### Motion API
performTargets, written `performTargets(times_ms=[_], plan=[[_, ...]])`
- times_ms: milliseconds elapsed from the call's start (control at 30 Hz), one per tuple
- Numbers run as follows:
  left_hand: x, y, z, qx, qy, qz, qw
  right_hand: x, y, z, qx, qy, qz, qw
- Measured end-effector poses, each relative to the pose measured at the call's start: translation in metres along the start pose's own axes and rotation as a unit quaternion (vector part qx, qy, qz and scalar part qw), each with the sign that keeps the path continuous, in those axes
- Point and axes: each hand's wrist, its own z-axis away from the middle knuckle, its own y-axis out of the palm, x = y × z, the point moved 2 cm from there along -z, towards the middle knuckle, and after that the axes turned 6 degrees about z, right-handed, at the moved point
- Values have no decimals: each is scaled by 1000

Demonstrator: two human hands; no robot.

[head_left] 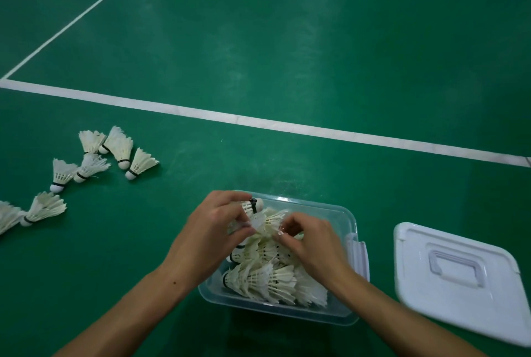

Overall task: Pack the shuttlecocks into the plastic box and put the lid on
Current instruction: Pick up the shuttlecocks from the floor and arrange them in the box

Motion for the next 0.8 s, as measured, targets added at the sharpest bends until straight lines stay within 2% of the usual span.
performTargets(times_ms=[133, 267, 400, 500, 667, 800], plan=[[-4, -4, -2, 8, 22, 28, 999, 3, -17, 2, 27, -8, 4, 1000], [-8, -6, -3, 37, 71, 27, 996, 1, -45, 8, 15, -16, 22, 999], [-13, -3, -6, 86, 128, 22, 988, 4, -73, 5, 23, -19, -59, 998], [-20, -2, -7, 128, 170, 24, 977, 13, -82, -3, 81, -39, -152, 984], [-32, -2, -6, 181, 217, 13, 959, 21, -73, -10, 168, -42, -234, 957], [-39, -4, -3, 184, 229, -2, 956, 21, -73, -8, 218, -52, -246, 943]])
